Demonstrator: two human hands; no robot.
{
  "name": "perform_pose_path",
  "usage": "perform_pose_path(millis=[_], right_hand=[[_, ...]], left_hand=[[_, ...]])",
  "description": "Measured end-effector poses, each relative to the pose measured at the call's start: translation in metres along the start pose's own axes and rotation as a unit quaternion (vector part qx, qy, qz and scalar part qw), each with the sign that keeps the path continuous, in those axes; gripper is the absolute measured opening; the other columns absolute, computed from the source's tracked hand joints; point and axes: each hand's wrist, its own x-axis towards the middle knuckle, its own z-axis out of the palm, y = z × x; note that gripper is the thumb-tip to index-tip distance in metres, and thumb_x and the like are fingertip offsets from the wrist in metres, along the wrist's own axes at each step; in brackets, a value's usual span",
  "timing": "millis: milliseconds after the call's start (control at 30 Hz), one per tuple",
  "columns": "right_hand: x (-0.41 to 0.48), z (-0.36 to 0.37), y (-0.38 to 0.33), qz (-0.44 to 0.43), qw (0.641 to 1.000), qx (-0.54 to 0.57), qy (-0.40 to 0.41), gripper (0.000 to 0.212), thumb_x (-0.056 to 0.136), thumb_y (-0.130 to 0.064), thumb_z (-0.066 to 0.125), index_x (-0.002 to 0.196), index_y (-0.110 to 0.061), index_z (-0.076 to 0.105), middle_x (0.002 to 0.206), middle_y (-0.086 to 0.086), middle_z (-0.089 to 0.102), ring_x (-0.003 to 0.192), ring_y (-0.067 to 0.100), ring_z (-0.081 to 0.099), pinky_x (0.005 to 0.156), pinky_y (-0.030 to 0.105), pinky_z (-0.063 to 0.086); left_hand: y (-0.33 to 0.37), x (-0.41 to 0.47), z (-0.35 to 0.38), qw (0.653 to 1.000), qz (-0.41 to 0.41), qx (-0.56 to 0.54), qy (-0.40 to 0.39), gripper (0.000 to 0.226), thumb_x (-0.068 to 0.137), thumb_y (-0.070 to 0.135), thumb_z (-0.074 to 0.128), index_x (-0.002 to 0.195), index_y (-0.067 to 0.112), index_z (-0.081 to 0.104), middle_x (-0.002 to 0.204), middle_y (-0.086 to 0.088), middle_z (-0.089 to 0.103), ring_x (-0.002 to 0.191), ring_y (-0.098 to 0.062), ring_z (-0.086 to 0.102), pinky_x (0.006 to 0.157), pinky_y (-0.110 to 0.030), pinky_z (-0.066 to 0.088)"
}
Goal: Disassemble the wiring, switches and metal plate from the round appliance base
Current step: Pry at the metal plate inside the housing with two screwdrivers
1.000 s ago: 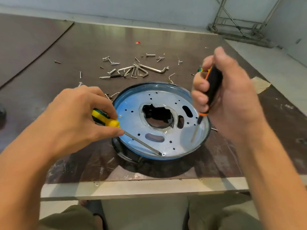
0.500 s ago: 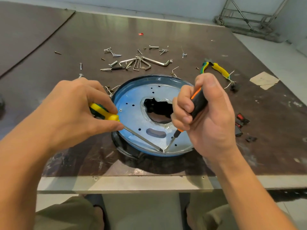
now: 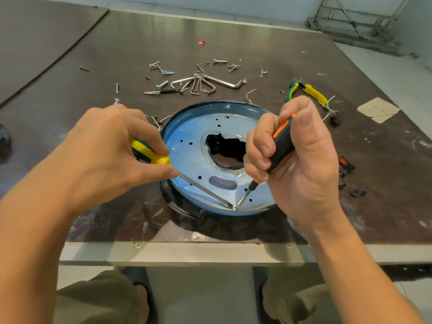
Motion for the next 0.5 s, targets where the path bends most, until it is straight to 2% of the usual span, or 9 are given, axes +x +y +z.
perform_pose_path(millis=[100, 200, 367, 500], right_hand=[[0.0, 0.0, 0.0, -0.017, 1.0, -0.007, -0.005, 0.018, 0.096, -0.029, 0.048, 0.097, -0.012, 0.047, 0.08, 0.005, 0.052, 0.072, 0.022, 0.051, 0.061, 0.034, 0.041], [0.001, -0.002, 0.0, -0.022, 1.0, -0.021, -0.005, 0.019, 0.096, -0.028, 0.048, 0.098, -0.011, 0.057, 0.089, 0.008, 0.052, 0.081, 0.024, 0.052, 0.068, 0.037, 0.043], [0.002, -0.007, 0.002, -0.024, 0.999, -0.035, -0.009, 0.027, 0.1, -0.026, 0.044, 0.107, -0.008, 0.063, 0.091, 0.008, 0.059, 0.078, 0.023, 0.057, 0.073, 0.038, 0.049], [0.003, -0.008, 0.003, -0.028, 1.0, 0.008, 0.004, 0.028, 0.102, -0.024, 0.043, 0.11, -0.006, 0.064, 0.092, 0.01, 0.058, 0.072, 0.022, 0.058, 0.065, 0.035, 0.05]], left_hand=[[-0.001, 0.001, 0.001, 1.0, 0.0, -0.001, -0.002, 0.031, 0.054, 0.065, 0.074, 0.069, 0.038, 0.072, 0.076, 0.02, 0.061, 0.08, -0.005, 0.053, 0.058, -0.026, 0.037], [-0.002, 0.001, 0.002, 1.0, 0.001, -0.003, 0.002, 0.03, 0.054, 0.064, 0.076, 0.068, 0.039, 0.071, 0.076, 0.02, 0.061, 0.079, -0.005, 0.052, 0.057, -0.027, 0.035], [0.0, 0.001, 0.003, 1.0, -0.012, -0.011, 0.005, 0.028, 0.053, 0.062, 0.079, 0.067, 0.039, 0.07, 0.075, 0.018, 0.062, 0.078, -0.007, 0.053, 0.059, -0.032, 0.04], [0.013, 0.003, 0.018, 0.998, -0.023, -0.049, -0.017, 0.027, 0.054, 0.052, 0.084, 0.071, 0.034, 0.074, 0.077, 0.014, 0.064, 0.077, -0.013, 0.057, 0.067, -0.041, 0.049]])
